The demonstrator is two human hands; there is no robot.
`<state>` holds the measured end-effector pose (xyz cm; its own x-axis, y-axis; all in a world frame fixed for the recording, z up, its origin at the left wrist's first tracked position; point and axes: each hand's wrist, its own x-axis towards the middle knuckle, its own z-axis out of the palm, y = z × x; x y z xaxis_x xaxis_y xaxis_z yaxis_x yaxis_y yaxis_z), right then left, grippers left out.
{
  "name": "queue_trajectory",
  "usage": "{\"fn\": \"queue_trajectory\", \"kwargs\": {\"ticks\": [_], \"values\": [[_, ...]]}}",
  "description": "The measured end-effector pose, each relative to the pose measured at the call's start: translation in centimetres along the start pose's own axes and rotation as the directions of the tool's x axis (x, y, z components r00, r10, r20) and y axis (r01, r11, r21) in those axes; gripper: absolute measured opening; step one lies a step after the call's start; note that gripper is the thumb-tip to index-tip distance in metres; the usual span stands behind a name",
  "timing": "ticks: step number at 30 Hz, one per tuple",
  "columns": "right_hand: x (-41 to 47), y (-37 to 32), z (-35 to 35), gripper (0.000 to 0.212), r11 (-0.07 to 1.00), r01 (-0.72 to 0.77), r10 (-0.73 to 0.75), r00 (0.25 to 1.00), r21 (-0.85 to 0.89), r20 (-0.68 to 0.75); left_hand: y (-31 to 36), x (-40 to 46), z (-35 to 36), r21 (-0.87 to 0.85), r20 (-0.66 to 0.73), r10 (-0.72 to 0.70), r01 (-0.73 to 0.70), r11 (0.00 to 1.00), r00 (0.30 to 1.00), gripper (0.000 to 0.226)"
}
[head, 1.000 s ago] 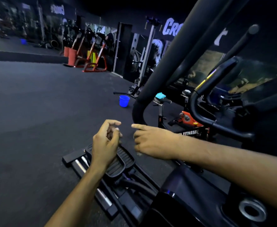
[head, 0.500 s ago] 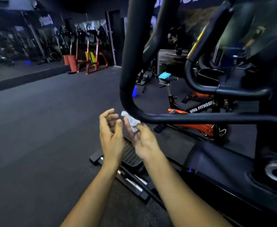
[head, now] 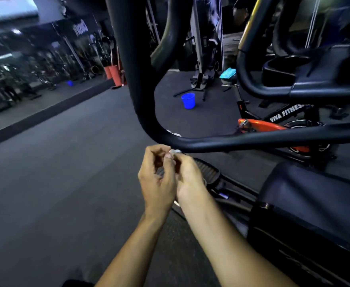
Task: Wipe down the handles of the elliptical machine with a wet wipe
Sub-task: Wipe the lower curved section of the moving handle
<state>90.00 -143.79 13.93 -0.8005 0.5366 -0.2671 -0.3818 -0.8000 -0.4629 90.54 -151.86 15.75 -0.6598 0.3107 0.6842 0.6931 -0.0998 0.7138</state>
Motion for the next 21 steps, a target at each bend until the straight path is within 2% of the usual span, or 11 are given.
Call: {"fn": "queue_trajectory", "kwargs": {"ticks": [2, 3, 4, 7, 8, 10, 11, 13, 16, 18, 21], "values": [[-0.6, 0.5, 2.0, 0.024, 0.998, -0.065, 0.064, 0.995, 0.016, 0.070, -0.4, 0.4, -0.3, 0.010, -0.009, 0.010, -0.010, 1.000, 1.000, 0.018], [-0.4, 0.8, 1.8, 0.024, 0.997, -0.078, 0.079, 0.996, -0.026, 0.042, -0.6, 0.7, -0.6, 0.020, -0.018, 0.022, -0.022, 1.000, 1.000, 0.016], [-0.4, 0.8, 1.4, 0.023, 0.994, -0.105, 0.105, 0.994, 0.012, 0.038, -0.8, 0.9, -0.9, 0.022, -0.019, 0.029, -0.029, 0.999, 0.999, 0.015], [-0.4, -0.7, -1.4, 0.019, 0.996, 0.068, -0.071, 0.996, -0.056, -0.055, -0.8, 1.2, -1.2, 0.028, -0.014, 0.047, -0.047, 0.999, 0.999, 0.014], [-0.5, -1.4, -2.5, 0.021, 0.991, 0.131, -0.129, 0.987, 0.013, -0.100, -0.8, 1.1, -1.1, 0.022, -0.008, 0.048, -0.048, 0.999, 0.999, 0.015], [-0.8, -3.3, -3.9, 0.027, 0.959, 0.186, -0.151, 0.974, 0.215, -0.169, -0.9, 0.8, -0.8, 0.006, 0.009, 0.055, -0.055, 0.998, 0.998, 0.015], [-1.1, -4.1, -4.0, 0.028, 0.950, 0.207, -0.163, 0.967, 0.233, -0.194, -1.0, 0.6, -0.5, 0.003, 0.018, 0.065, -0.065, 0.998, 0.998, 0.014], [-0.7, -3.5, -3.2, 0.029, 0.960, 0.200, -0.163, 0.968, 0.195, -0.194, -0.8, 0.3, 0.1, -0.012, 0.034, 0.068, -0.068, 0.998, 0.997, 0.014], [-0.8, -1.6, -0.7, 0.026, 0.998, 0.058, -0.053, 0.987, 0.028, -0.155, -0.6, 0.1, 0.8, -0.011, 0.033, 0.083, -0.083, 0.996, 0.996, 0.020], [-0.9, -1.2, 0.1, 0.031, 1.000, -0.012, 0.009, 0.996, -0.024, -0.093, -0.2, 0.2, 1.0, -0.004, 0.038, 0.097, -0.097, 0.995, 0.995, 0.021], [-1.2, -1.8, -0.5, 0.025, 0.997, 0.079, -0.075, 0.987, 0.022, -0.143, -0.3, 0.6, 0.8, -0.013, 0.052, 0.111, -0.111, 0.994, 0.992, 0.020]]}}
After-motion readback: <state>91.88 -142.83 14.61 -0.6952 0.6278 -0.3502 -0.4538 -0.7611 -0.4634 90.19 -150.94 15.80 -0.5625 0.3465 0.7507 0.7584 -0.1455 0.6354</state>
